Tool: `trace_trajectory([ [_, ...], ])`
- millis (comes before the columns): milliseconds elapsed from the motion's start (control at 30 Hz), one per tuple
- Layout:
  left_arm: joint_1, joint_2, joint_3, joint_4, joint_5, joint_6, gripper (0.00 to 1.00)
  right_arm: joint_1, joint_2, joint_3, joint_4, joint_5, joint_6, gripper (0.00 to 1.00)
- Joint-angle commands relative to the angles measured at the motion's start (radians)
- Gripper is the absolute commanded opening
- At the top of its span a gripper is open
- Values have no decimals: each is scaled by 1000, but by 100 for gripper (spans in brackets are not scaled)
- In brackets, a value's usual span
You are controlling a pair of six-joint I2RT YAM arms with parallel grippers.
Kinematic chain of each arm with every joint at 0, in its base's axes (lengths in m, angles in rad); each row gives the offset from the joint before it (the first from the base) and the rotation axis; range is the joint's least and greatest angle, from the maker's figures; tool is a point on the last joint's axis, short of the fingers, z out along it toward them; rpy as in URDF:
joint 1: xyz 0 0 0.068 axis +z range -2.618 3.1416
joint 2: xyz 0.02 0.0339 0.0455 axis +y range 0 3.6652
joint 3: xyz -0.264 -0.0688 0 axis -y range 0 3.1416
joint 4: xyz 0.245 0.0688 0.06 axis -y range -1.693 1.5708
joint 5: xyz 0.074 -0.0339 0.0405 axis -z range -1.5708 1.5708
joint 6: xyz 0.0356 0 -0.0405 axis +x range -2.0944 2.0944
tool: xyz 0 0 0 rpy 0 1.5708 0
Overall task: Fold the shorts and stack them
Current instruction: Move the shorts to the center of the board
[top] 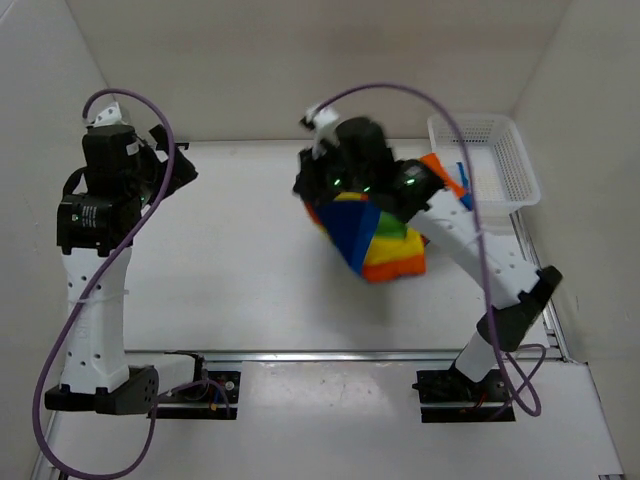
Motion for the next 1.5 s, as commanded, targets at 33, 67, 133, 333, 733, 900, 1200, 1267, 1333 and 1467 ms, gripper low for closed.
trace_trajectory([
  [33, 50, -41, 14, -88, -9, 8, 100, 132, 26, -224, -41, 158, 69, 69],
  [67, 50, -41, 0, -88, 0, 8, 100, 149, 6, -294, -30, 181, 101, 77],
  [133, 50, -52, -44, -78, 43, 8, 100, 160, -86, -359, -21, 244, 132, 85],
  [333, 50, -37, -244, 8, 186, 19, 100, 149, -398, -567, -61, 422, 278, 79],
  [733, -220, 313, -578, 304, 249, -24, 100, -109, -589, -1000, -125, 275, 562, 98],
  [900, -246, 528, -517, 337, 209, -24, 100, -219, -523, -1036, -93, 178, 531, 100],
  [1200, -153, 693, -346, 323, 342, 29, 10, -325, -505, -882, -131, 200, 424, 100],
  [1267, -113, 683, -226, 245, 315, 43, 10, -366, -505, -835, -141, 200, 409, 100],
  [1333, -70, 654, -35, 152, 252, 74, 10, -411, -505, -803, -141, 179, 395, 100],
  [1467, -106, 652, 385, 43, 180, 147, 10, -475, -505, -720, -141, 149, 375, 100],
])
